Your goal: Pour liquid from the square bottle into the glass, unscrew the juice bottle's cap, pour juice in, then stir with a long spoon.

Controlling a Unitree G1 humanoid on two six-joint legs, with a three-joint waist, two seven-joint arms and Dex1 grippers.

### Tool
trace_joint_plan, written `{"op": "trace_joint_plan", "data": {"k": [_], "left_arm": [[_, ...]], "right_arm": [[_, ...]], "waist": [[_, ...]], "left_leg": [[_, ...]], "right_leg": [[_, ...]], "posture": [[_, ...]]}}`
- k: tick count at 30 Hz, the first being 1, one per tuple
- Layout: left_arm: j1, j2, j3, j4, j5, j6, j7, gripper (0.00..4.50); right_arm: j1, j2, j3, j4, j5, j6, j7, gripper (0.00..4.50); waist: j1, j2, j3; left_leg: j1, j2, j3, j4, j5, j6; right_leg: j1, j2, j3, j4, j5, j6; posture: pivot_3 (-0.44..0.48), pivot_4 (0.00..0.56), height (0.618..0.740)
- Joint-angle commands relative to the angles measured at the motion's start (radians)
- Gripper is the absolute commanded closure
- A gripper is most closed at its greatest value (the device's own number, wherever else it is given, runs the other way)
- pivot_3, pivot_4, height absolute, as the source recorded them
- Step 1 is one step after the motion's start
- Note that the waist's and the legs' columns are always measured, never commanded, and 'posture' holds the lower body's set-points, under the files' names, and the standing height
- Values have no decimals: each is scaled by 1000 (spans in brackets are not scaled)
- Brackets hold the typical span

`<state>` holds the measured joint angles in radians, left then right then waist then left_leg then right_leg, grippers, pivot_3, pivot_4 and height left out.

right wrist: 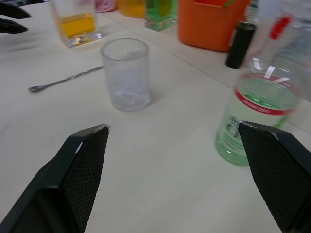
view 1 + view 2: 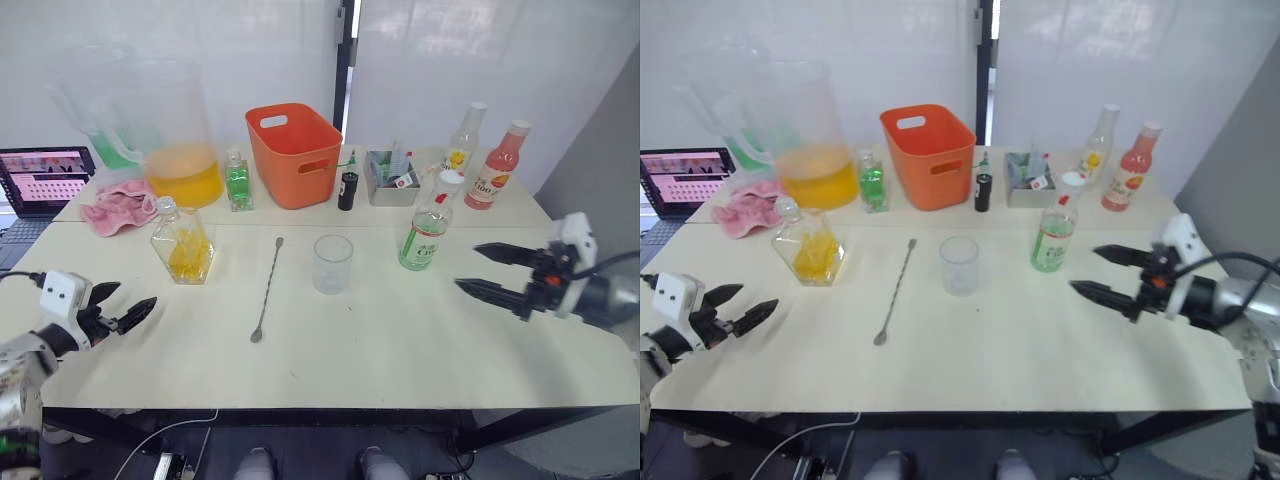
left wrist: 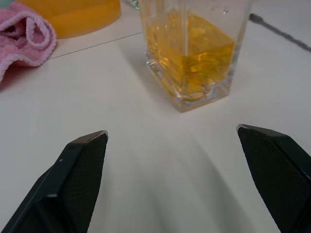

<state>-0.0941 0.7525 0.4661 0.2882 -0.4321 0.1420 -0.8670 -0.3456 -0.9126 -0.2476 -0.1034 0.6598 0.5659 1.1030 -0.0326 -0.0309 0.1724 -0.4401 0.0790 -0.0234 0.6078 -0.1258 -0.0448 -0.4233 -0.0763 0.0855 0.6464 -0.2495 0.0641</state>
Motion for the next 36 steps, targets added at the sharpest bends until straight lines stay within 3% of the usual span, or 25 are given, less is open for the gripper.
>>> {"op": "trace_joint_plan", "data": {"k": [1,4,8,15,27,36], "left_arm": [[89,-83,82,-203,-65,20,104,0],[175,-176,90,-331,-82,25,172,0],[263,-298,25,-483,-8,9,306,0],[211,-426,-43,-540,64,-35,469,0],[-50,-444,-139,-362,149,-30,572,0],[-200,-438,-136,-242,130,-11,607,0]], "right_arm": [[-98,2,58,-36,36,48,39,37],[-154,20,114,-30,14,39,63,37],[-225,60,158,-23,17,44,79,37],[-223,67,165,-53,26,55,94,37],[-143,114,116,-144,58,75,5,37],[-70,119,83,-194,56,81,-52,37]], "waist": [[0,0,0],[3,0,0],[15,-1,0],[28,-1,0],[23,-1,0],[21,-1,0]], "left_leg": [[0,0,0,0,0,0],[0,0,0,0,0,0],[0,0,0,1,0,0],[-1,-1,0,2,-1,-1],[-1,-2,-1,3,0,0],[-1,-2,-2,3,1,1]], "right_leg": [[0,0,0,0,0,0],[0,0,0,-1,0,0],[0,0,0,-1,0,0],[1,0,0,-2,0,0],[1,1,1,-1,1,2],[2,1,1,-2,5,9]], "posture": [[0,150,703],[0,150,703],[0,150,703],[0,150,703],[0,150,703],[0,150,703]]}}
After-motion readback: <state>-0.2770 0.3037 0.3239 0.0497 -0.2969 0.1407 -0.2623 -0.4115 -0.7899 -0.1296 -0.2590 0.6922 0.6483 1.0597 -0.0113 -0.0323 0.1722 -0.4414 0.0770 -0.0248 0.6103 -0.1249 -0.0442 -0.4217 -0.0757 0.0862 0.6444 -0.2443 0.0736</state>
